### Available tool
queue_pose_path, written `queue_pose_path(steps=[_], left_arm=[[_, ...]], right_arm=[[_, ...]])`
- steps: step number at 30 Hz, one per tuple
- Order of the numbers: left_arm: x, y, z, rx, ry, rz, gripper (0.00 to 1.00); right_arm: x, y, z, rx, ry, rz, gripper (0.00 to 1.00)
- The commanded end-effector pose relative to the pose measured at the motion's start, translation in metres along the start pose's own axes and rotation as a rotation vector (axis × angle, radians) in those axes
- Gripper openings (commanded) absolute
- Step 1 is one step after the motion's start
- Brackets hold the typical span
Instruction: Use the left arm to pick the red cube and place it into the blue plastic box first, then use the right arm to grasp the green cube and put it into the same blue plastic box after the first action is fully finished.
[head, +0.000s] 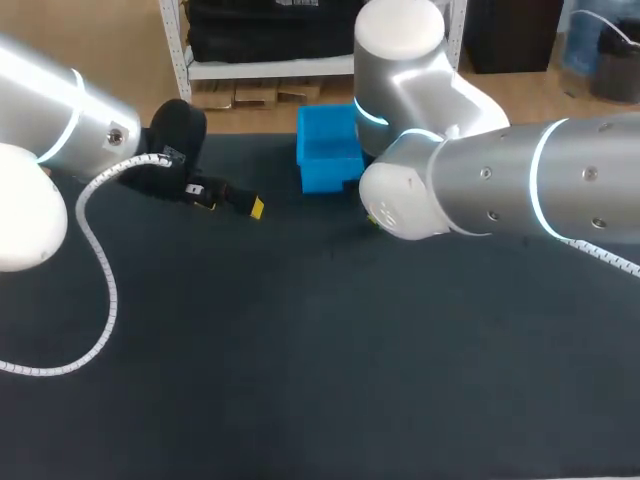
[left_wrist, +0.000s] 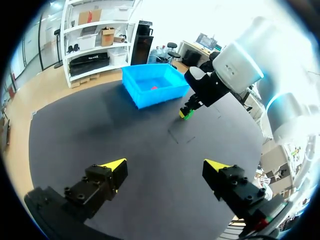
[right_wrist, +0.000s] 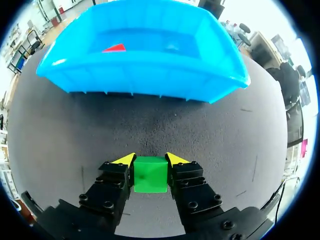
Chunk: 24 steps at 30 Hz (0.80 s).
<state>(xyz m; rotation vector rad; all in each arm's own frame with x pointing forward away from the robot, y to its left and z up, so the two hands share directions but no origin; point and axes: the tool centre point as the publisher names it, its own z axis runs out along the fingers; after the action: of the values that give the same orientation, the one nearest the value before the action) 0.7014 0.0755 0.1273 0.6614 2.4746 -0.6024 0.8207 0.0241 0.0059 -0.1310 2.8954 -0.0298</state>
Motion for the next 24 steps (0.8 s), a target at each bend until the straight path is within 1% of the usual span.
queue_pose_path(steps=[1, 5, 10, 15, 18, 24], left_arm=[[0.001, 0.002, 0.000, 0.007, -0.004, 0.003, 1.00], [0.001, 0.002, 0.000, 0.007, -0.004, 0.003, 1.00], [0.001, 0.002, 0.000, 0.007, -0.004, 0.003, 1.00], [0.001, 0.002, 0.000, 0.007, -0.004, 0.003, 1.00], [0.001, 0.002, 0.000, 0.007, -0.004, 0.003, 1.00], [0.001, 0.002, 0.000, 0.007, -0.004, 0.003, 1.00]], right_arm=[[0.005, -0.006, -0.022, -0.009, -0.035, 0.009, 0.00], [0.000, -0.008, -0.051, -0.030, -0.084, 0.019, 0.00], [-0.007, -0.013, -0.093, -0.054, -0.167, 0.032, 0.00], [-0.009, -0.017, -0.131, -0.069, -0.248, 0.048, 0.00], [-0.007, -0.015, -0.142, -0.079, -0.267, 0.041, 0.00], [-0.002, -0.010, -0.143, -0.102, -0.290, 0.040, 0.00]])
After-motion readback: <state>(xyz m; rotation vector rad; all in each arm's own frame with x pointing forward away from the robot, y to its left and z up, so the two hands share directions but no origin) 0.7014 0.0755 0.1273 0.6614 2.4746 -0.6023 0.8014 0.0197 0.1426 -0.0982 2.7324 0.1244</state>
